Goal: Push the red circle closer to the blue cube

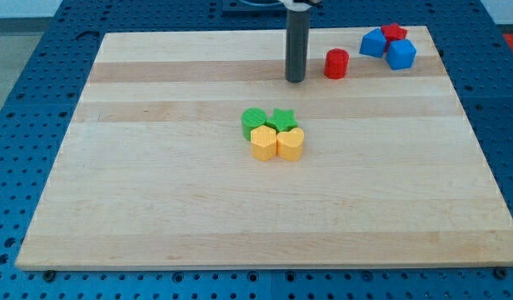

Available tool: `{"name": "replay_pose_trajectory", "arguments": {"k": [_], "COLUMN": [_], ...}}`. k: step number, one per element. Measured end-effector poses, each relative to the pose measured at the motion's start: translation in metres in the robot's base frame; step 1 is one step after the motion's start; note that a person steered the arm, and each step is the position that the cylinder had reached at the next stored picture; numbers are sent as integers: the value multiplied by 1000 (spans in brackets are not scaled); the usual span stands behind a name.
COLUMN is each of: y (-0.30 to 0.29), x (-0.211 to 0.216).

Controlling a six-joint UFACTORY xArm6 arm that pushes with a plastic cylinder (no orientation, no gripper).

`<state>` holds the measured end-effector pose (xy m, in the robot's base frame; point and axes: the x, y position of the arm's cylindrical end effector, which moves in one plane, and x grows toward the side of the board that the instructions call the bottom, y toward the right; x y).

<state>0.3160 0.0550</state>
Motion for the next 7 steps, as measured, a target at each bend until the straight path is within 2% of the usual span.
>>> {"name": "replay_pose_trajectory", "arguments": {"k": [2, 4, 5, 6, 7], "y": [34, 22, 57, 68, 62], "x": [-3, -26, -28, -27, -1]}}
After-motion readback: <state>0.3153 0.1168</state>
